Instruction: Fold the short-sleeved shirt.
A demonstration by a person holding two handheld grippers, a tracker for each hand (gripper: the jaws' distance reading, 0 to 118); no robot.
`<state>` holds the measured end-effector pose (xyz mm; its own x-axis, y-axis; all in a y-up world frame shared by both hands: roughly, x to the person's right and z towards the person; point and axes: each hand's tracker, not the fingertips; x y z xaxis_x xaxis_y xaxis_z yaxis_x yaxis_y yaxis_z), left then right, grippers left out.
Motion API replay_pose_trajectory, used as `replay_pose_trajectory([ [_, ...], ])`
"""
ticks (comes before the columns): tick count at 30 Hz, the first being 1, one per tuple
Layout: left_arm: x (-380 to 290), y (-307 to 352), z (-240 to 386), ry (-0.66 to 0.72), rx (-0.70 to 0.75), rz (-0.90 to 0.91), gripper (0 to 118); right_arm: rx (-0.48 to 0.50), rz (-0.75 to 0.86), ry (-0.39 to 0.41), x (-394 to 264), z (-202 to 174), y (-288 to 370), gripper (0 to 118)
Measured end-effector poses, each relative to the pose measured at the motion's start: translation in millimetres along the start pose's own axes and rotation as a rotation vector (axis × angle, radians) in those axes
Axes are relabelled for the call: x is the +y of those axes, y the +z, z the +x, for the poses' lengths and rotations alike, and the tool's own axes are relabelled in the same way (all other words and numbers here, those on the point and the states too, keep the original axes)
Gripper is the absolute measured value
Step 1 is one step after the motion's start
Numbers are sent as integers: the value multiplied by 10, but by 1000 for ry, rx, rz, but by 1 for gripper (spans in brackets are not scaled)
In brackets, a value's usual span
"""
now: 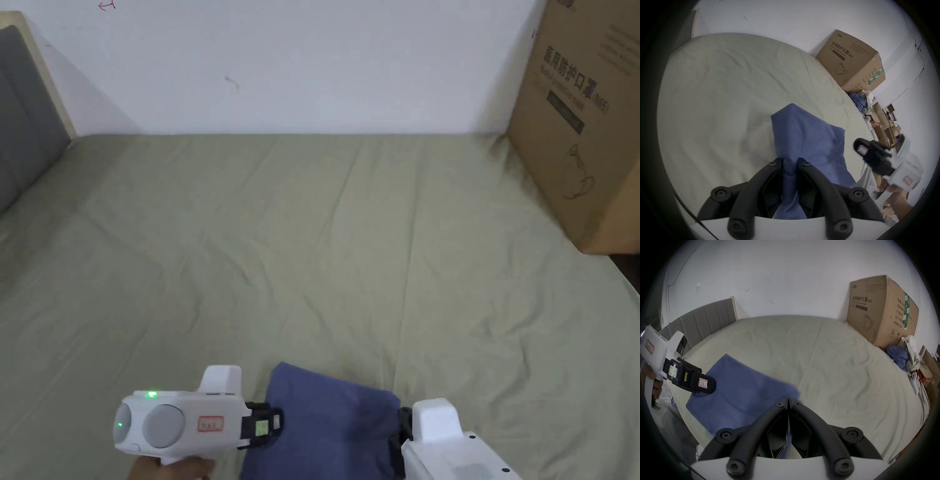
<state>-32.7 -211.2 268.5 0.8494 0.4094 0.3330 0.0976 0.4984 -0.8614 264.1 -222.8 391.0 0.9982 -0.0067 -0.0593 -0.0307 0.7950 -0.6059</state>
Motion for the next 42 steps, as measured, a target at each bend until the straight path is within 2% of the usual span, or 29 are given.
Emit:
replay_pose_trajectory([
  [6, 300, 606, -775, -10, 205, 37, 14, -5, 71, 36, 296, -34, 56, 0],
  [16, 680, 1650, -2135, 91, 557, 45, 14, 14, 87, 61, 534, -226, -141, 0],
  [21, 721, 1812, -2608, 150, 609, 38, 14, 17, 73, 75, 587, -317, -283, 0],
  [28, 687, 1524, -2823, 209, 623, -2, 15, 4, 56, 78, 610, -336, -394, 0],
  [30, 680, 1490, -2856, 241, 622, -15, 24, 1, 52, 80, 604, -324, -399, 0],
  [32, 698, 1497, -2914, 310, 623, -18, 59, -2, 51, 83, 605, -309, -390, 0],
  [34, 690, 1529, -2872, 326, 631, 14, 84, -3, 54, 83, 617, -287, -358, 0],
  [42, 832, 1814, -2425, 254, 623, 158, 86, -2, 134, 61, 821, -187, -88, 0],
])
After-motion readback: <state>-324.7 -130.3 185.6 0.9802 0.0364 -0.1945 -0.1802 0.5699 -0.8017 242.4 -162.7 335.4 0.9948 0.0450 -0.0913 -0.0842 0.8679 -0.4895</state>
